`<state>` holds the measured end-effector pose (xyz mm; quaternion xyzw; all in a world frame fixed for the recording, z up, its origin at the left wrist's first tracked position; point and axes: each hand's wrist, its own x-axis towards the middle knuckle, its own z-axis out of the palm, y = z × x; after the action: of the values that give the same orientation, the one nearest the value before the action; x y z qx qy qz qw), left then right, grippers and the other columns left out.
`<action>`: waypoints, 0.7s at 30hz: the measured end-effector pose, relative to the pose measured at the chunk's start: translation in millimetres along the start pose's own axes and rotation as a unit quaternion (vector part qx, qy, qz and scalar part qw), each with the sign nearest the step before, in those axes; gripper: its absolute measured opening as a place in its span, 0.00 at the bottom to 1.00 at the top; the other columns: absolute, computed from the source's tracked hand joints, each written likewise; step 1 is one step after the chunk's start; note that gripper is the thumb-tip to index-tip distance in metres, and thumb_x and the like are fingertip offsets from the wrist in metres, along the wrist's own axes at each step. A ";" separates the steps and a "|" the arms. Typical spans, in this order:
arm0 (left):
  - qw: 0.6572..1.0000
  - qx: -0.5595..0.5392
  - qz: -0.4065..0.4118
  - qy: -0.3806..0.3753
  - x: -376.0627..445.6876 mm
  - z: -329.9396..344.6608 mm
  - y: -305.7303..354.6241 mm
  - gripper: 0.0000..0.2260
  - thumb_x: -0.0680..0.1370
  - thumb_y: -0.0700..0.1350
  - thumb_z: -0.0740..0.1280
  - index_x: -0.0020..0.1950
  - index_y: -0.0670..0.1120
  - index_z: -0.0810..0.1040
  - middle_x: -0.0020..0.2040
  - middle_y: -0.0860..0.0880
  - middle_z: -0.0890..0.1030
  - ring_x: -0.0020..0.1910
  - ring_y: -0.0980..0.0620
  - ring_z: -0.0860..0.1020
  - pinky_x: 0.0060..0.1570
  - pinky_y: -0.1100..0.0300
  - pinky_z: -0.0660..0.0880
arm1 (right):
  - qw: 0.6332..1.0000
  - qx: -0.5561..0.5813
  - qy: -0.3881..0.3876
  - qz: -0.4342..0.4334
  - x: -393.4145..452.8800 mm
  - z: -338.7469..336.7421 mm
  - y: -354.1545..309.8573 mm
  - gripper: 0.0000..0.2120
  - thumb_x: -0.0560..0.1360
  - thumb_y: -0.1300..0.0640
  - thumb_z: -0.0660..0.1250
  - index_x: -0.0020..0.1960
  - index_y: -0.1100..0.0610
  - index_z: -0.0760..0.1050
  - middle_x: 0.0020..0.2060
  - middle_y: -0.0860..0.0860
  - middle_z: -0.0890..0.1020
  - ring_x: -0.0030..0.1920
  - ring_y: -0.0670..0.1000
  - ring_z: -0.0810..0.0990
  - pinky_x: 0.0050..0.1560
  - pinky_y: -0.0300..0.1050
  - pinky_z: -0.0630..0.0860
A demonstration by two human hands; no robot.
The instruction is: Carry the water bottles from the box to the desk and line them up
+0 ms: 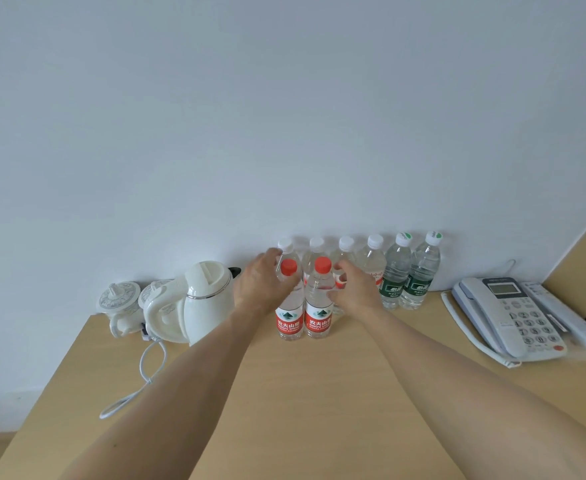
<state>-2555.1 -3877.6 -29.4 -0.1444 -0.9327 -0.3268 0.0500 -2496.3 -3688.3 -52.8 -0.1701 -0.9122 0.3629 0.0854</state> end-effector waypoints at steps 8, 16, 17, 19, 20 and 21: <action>0.992 0.031 0.100 0.067 44.2 -23.1 44.3 0.21 0.82 0.56 0.62 0.70 0.47 0.75 0.66 0.46 0.78 0.65 0.44 0.73 0.61 0.47 0.72 | 0.996 -0.020 0.072 0.047 -14.6 -37.8 8.5 0.18 0.77 0.53 0.70 0.65 0.54 0.75 0.55 0.54 0.82 0.58 0.56 0.79 0.54 0.46 0.73; 0.966 0.096 0.241 -0.002 43.8 18.0 139.5 0.19 0.83 0.55 0.61 0.69 0.46 0.77 0.66 0.45 0.79 0.68 0.43 0.72 0.66 0.49 0.67 | 0.984 -0.094 0.110 0.109 -48.4 -109.9 41.6 0.21 0.80 0.47 0.64 0.69 0.54 0.71 0.61 0.57 0.79 0.62 0.59 0.76 0.55 0.50 0.73; 0.961 0.107 0.254 -0.017 38.1 26.7 152.2 0.20 0.83 0.56 0.60 0.69 0.47 0.77 0.66 0.45 0.78 0.68 0.44 0.72 0.66 0.49 0.67 | 0.981 -0.102 0.112 0.121 -54.5 -118.4 49.0 0.21 0.80 0.46 0.64 0.70 0.54 0.70 0.61 0.57 0.78 0.62 0.59 0.76 0.55 0.50 0.73; 0.952 0.129 0.274 -0.051 23.6 46.2 177.7 0.20 0.83 0.57 0.60 0.69 0.48 0.77 0.66 0.46 0.78 0.68 0.44 0.72 0.67 0.49 0.66 | 0.976 -0.108 0.119 0.147 -68.1 -135.8 66.6 0.22 0.80 0.45 0.63 0.71 0.52 0.69 0.62 0.56 0.78 0.63 0.59 0.75 0.55 0.50 0.73; 0.946 0.141 0.283 -0.067 15.0 56.1 190.5 0.20 0.83 0.57 0.59 0.69 0.48 0.77 0.66 0.45 0.78 0.68 0.44 0.72 0.66 0.49 0.67 | 0.974 -0.106 0.124 0.156 -75.6 -144.9 76.2 0.22 0.80 0.44 0.62 0.71 0.52 0.69 0.63 0.56 0.77 0.64 0.59 0.75 0.56 0.50 0.73; 0.941 0.155 0.291 -0.082 5.9 66.0 203.1 0.20 0.83 0.57 0.59 0.69 0.48 0.77 0.64 0.45 0.78 0.66 0.44 0.73 0.65 0.49 0.67 | 0.973 -0.104 0.130 0.162 -83.4 -154.4 86.2 0.22 0.80 0.44 0.62 0.71 0.52 0.70 0.63 0.56 0.77 0.65 0.59 0.75 0.57 0.50 0.73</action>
<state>-2499.4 -3683.7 41.0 -0.4260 -0.8900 -0.1368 0.0874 -2354.4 -3563.1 -3.6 -0.3693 -0.8863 0.2498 0.1252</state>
